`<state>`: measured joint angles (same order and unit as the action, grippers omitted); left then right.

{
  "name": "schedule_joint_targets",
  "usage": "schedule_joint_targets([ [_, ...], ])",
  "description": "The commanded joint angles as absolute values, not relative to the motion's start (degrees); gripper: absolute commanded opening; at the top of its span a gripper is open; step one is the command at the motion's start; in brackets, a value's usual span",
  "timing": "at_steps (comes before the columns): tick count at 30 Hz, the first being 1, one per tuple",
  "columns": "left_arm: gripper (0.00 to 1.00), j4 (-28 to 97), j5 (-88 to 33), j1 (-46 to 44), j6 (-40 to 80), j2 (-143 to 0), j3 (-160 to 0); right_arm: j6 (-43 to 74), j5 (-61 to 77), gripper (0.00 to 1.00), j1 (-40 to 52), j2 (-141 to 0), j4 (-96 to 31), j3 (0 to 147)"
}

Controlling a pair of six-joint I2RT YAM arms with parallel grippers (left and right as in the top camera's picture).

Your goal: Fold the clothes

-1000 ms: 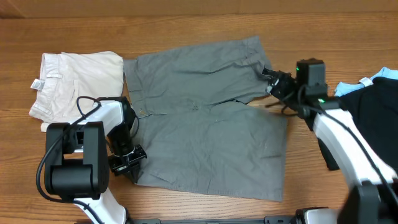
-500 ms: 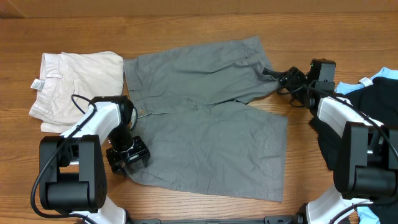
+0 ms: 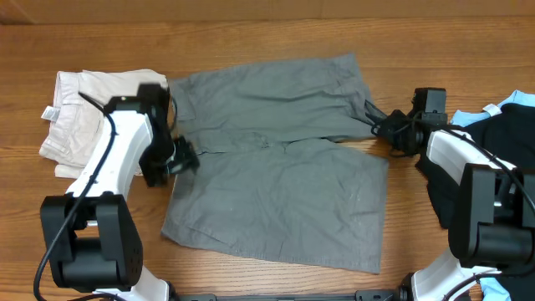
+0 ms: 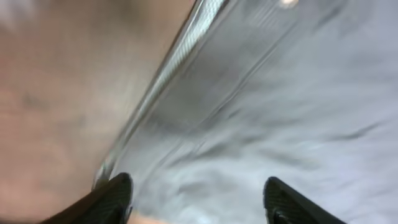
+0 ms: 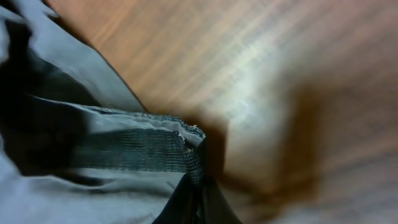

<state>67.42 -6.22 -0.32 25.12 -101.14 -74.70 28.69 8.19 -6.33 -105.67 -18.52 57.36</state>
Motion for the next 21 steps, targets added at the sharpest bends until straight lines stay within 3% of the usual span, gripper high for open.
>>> schedule_joint_targets([
  [1,0.85,63.44,-7.55,-0.80,22.63,-99.42,-77.78,24.56,9.32,0.06,-7.66,-103.18,-19.94,58.28],
  [3,0.89,59.57,-7.51,-0.82,22.63,-99.53,-77.76,23.70,9.65,0.52,-7.75,-101.69,-20.82,58.28],
  [4,0.89,57.93,-7.55,-0.84,22.46,-99.66,-77.73,23.73,9.02,0.59,-7.86,-100.53,-21.58,58.30],
  [7,0.89,54.41,-9.39,-0.84,21.47,-100.05,-77.73,23.59,9.39,0.59,-8.54,-96.31,-22.90,58.85],
  [12,0.88,53.08,-11.60,-2.13,17.85,-101.12,-77.71,18.65,21.10,0.54,-8.25,-90.30,-17.10,60.14],
  [21,0.90,52.31,-11.44,-6.52,16.62,-107.90,-77.71,19.25,20.03,0.57,-3.64,-100.42,-6.96,60.14],
])
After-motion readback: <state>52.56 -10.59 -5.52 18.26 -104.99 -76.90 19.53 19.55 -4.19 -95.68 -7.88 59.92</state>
